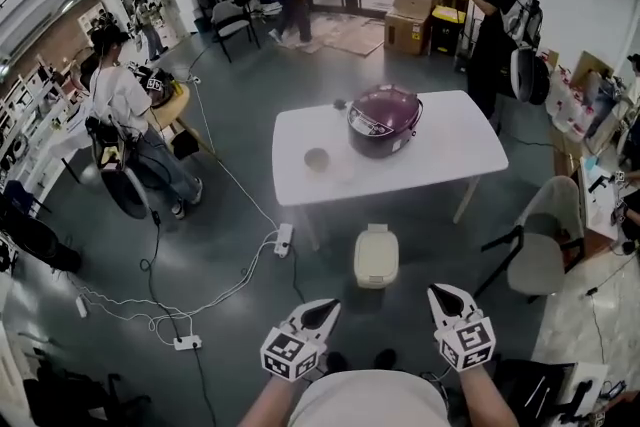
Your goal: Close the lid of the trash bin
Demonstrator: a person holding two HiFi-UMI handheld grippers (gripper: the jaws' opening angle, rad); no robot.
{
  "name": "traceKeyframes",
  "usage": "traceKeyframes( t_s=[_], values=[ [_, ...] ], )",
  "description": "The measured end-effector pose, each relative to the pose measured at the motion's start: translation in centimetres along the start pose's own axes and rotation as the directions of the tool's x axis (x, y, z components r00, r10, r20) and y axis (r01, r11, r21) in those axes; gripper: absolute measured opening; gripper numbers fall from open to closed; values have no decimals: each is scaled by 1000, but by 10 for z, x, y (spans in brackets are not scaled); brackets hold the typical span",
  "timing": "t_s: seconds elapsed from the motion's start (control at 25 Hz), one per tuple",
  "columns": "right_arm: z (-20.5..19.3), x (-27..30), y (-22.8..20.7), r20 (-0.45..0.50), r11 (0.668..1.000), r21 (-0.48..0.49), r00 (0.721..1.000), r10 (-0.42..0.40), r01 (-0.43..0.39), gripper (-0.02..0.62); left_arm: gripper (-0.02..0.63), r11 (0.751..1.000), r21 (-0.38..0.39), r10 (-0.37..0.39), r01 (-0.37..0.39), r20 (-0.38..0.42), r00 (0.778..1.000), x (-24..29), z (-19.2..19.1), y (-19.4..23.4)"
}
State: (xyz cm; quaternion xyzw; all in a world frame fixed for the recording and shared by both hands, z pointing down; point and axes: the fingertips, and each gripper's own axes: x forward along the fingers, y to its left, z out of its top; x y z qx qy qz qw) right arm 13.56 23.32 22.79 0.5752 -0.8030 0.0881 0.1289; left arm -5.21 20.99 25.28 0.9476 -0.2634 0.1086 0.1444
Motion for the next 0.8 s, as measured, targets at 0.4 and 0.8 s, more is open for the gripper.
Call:
traceKeyframes(
  t_s=[0.4, 0.8],
  values=[
    [-1, 2, 11, -19, 1000, -7, 999, -28, 28, 11, 12, 1000, -14, -18, 18, 12, 1000, -5, 0, 10],
    [5, 8, 22, -25, 1000, -15, 999, -21, 21, 12, 12, 999, -33, -24, 25, 19, 1000, -11, -1, 15]
  ],
)
